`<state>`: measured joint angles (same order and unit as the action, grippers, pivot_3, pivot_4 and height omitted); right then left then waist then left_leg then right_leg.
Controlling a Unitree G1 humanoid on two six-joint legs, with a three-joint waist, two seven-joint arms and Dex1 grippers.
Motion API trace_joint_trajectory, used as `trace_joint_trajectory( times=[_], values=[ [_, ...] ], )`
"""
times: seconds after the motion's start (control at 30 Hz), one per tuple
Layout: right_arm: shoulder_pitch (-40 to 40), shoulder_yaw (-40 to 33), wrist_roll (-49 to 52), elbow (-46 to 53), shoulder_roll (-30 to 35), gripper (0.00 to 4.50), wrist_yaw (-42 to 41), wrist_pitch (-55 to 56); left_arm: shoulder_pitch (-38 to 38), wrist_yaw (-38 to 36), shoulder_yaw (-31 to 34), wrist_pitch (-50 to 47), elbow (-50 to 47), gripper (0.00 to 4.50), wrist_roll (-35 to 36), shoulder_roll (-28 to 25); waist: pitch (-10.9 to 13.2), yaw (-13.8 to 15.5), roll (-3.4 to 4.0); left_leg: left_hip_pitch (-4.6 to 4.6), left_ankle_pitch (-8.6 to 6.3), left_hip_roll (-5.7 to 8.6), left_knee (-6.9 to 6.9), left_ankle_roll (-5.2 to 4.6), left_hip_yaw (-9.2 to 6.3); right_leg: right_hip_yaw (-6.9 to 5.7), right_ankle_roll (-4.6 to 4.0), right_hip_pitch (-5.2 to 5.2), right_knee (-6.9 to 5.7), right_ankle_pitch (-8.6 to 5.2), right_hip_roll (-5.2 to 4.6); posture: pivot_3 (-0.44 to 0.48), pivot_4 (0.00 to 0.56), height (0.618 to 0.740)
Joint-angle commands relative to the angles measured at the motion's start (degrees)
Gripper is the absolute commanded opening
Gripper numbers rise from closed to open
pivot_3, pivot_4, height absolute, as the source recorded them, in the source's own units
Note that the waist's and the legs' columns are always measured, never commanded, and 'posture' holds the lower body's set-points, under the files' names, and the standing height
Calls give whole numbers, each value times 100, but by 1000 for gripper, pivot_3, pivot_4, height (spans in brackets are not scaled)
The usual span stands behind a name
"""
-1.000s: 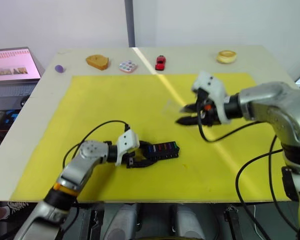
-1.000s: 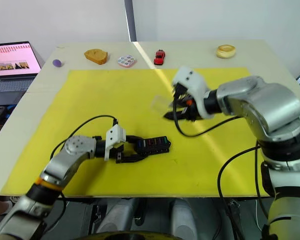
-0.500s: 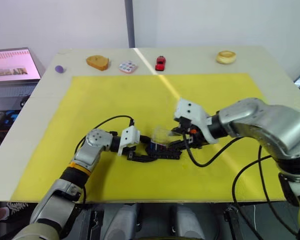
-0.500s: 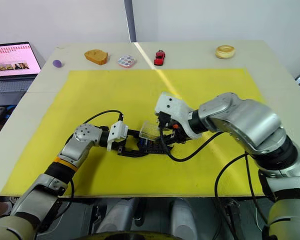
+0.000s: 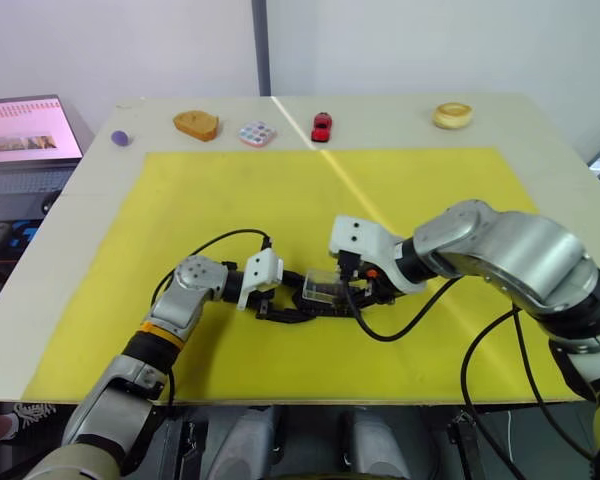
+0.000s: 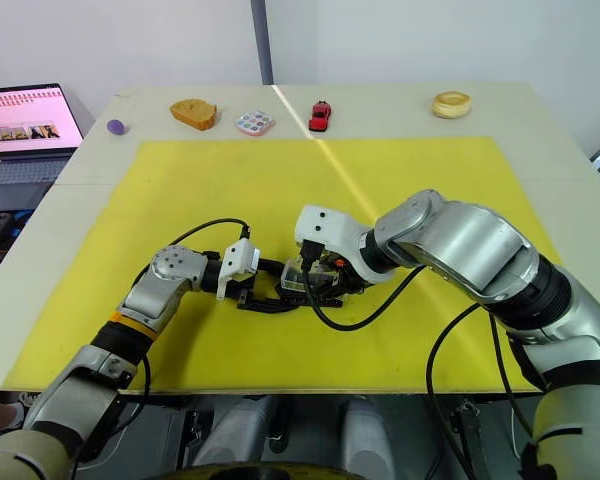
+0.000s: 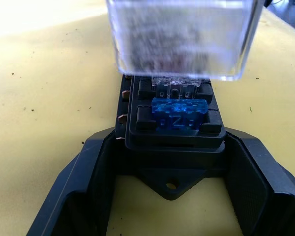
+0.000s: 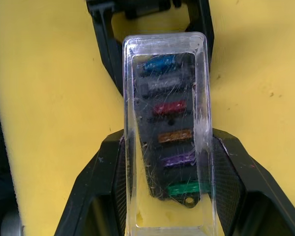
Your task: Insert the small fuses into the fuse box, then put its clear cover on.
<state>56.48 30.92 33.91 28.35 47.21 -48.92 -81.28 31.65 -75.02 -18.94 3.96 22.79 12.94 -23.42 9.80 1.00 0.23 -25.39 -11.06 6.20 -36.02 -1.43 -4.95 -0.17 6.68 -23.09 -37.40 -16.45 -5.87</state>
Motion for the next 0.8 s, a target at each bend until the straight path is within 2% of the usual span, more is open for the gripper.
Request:
trace_joint_trajectory(
  times=[0.03, 0.8],
  values=[
    [182, 55, -87, 80, -53, 1679, -11, 95, -59, 135, -149, -223, 250, 2528, -368, 25, 0, 3, 0, 0, 0, 0, 0, 0, 0, 0, 0, 0, 0, 0, 0, 0, 150, 740],
    [252, 864, -824, -19, -90, 1679, -1, 433, -202, 269, -152, -289, 168, 2528, -458, 156, -54, 9, -8, 5, -2, 2, 0, -1, -2, -1, 0, 8, 4, 0, 0, 0, 150, 740]
  ],
)
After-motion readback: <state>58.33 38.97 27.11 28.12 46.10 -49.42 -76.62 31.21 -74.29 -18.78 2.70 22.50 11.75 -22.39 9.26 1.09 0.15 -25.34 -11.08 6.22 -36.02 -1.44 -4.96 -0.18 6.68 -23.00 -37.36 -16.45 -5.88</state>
